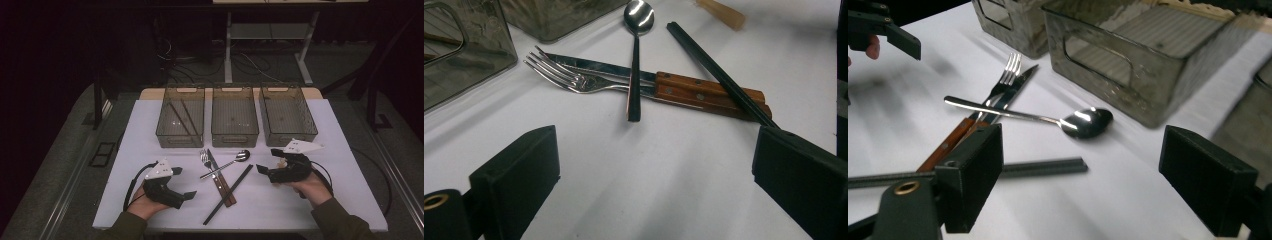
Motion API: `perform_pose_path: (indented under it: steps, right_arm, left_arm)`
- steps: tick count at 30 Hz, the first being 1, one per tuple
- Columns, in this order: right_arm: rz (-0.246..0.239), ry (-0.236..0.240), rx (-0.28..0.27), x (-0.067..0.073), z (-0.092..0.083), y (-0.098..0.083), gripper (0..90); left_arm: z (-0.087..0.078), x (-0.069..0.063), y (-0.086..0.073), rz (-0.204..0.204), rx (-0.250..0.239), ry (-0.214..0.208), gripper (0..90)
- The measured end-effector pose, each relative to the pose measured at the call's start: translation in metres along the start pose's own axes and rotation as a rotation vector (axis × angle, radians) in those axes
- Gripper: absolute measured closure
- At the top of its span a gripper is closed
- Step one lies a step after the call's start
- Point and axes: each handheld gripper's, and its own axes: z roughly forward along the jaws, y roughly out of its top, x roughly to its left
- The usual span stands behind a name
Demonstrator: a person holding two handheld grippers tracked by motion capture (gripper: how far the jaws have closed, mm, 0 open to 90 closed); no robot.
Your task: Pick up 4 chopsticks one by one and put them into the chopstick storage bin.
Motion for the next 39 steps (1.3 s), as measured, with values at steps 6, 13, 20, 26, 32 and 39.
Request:
perform_pose_path:
  steps: [6, 13, 20, 26, 32, 39]
  right_arm:
    - [0.011, -0.018, -0.006, -0.004, -0.015, -0.015, 17.5]
    - [0.020, -0.043, 0.004, -0.008, -0.032, -0.034, 17.5]
    - [0.042, -0.051, 0.010, -0.012, -0.044, -0.052, 17.4]
    - [0.049, -0.063, 0.004, -0.015, -0.045, -0.056, 17.4]
    - [0.044, -0.069, 0.022, -0.016, -0.041, -0.057, 17.4]
    - [0.046, -0.071, 0.023, -0.015, -0.039, -0.057, 17.4]
  left_arm:
    - [-0.001, 0.000, 0.000, 0.002, 0.004, 0.006, 8.8]
    - [-0.003, -0.002, 0.001, 0.005, -0.001, -0.010, 20.5]
    - [0.000, -0.005, 0.006, 0.011, 0.009, -0.037, 43.9]
    - [0.003, -0.010, 0.017, 0.026, -0.005, -0.073, 65.8]
    - [0.017, -0.022, 0.027, 0.055, 0.004, -0.125, 88.7]
    - [0.038, -0.041, 0.036, 0.111, 0.046, -0.183, 89.9]
